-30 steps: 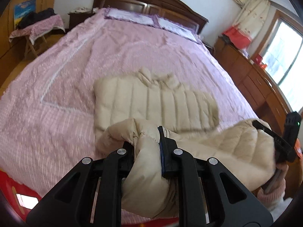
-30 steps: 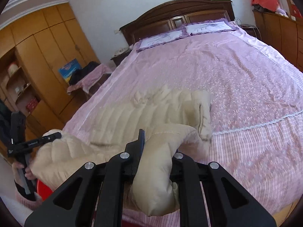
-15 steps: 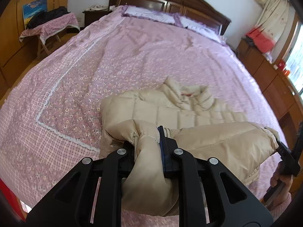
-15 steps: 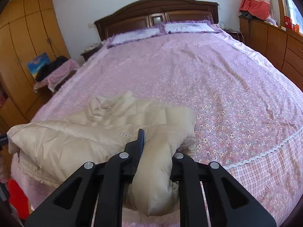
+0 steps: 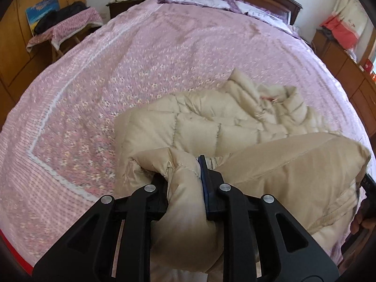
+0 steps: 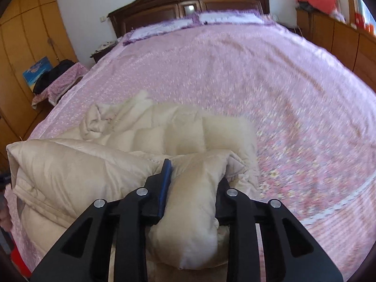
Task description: Fold large clothes
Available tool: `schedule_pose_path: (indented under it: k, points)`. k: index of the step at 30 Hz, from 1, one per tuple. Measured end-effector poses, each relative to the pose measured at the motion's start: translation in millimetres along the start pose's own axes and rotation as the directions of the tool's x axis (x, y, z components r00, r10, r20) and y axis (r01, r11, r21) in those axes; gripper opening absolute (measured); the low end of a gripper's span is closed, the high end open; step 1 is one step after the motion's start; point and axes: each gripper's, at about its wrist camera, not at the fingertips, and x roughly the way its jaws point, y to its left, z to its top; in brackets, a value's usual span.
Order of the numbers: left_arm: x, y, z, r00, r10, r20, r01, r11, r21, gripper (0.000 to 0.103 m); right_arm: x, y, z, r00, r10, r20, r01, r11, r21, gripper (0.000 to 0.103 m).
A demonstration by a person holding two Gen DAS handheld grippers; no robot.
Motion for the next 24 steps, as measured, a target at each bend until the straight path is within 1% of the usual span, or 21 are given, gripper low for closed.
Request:
schedule_pose_path:
  k: [4, 7, 9, 10, 11, 12, 13, 14, 15, 16, 18, 21, 23, 24]
  points:
    - [6, -5, -1, 1.000, 0.031, 0.002, -0.031, 0.999, 0.018, 0.021, 9, 2, -3, 1.000, -0.019, -0.001, 0.019, 1.000, 0.019, 0.029]
    - [-2, -4, 0, 1.000, 0.017, 0.008, -0.017, 1.000, 0.022, 0.021, 4, 3, -1, 1.000, -0.014, -0.005, 0.014, 1.000, 0.016, 0.032]
    - [-12, -3, 0, 1.000, -0.001, 0.008, 0.001, 0.999, 0.032, 0.024, -2, 3, 2, 1.000, 0.000, -0.013, 0.000, 1.000, 0.023, 0.034]
    - [-18, -3, 1, 1.000, -0.019, 0.005, 0.019, 0.999, 0.036, 0.029, -5, 3, 4, 1.000, 0.008, -0.013, -0.007, 1.000, 0.025, 0.037]
    - [-24, -3, 1, 0.999, -0.038, 0.004, 0.038, 0.999, 0.036, 0.039, -12, 3, 6, 1.000, 0.024, -0.011, -0.023, 0.999, 0.023, 0.039]
    - [-32, -3, 0, 0.997, -0.071, 0.005, 0.071, 0.997, 0.037, 0.046, -15, 4, 7, 0.999, 0.036, -0.008, -0.036, 0.999, 0.020, 0.046]
    - [-39, -4, -1, 0.994, -0.108, 0.009, 0.107, 0.993, 0.041, 0.063, -18, 5, 7, 0.999, 0.049, -0.007, -0.049, 0.999, 0.017, 0.060]
    - [-46, -5, -1, 0.991, -0.136, 0.018, 0.135, 0.990, 0.045, 0.076, -21, 6, 8, 0.997, 0.075, -0.007, -0.075, 0.997, 0.015, 0.068]
    - [-55, -8, -3, 0.986, -0.161, 0.037, 0.159, 0.986, 0.057, 0.078, -25, 7, 7, 0.996, 0.093, -0.001, -0.093, 0.996, 0.013, 0.073]
    - [-63, -11, -6, 0.985, -0.165, 0.054, 0.160, 0.984, 0.077, 0.082, -28, 9, 7, 0.996, 0.091, 0.006, -0.091, 0.996, 0.005, 0.076]
    - [-73, -17, -10, 0.987, -0.148, 0.065, 0.140, 0.984, 0.112, 0.082, -35, 13, 5, 0.996, 0.085, 0.014, -0.085, 0.996, -0.024, 0.078]
    - [-89, -16, -16, 0.988, -0.123, 0.095, 0.111, 0.986, 0.126, 0.082, -49, 15, 2, 0.995, 0.094, 0.028, -0.093, 0.995, -0.039, 0.084]
    - [-103, -13, -20, 0.986, -0.109, 0.124, 0.093, 0.987, 0.128, 0.082, -62, 13, 1, 0.994, 0.099, 0.049, -0.096, 0.994, -0.056, 0.085]
    - [-108, -11, -21, 0.985, -0.112, 0.133, 0.095, 0.987, 0.129, 0.082, -69, 13, 1, 0.993, 0.102, 0.059, -0.098, 0.993, -0.068, 0.085]
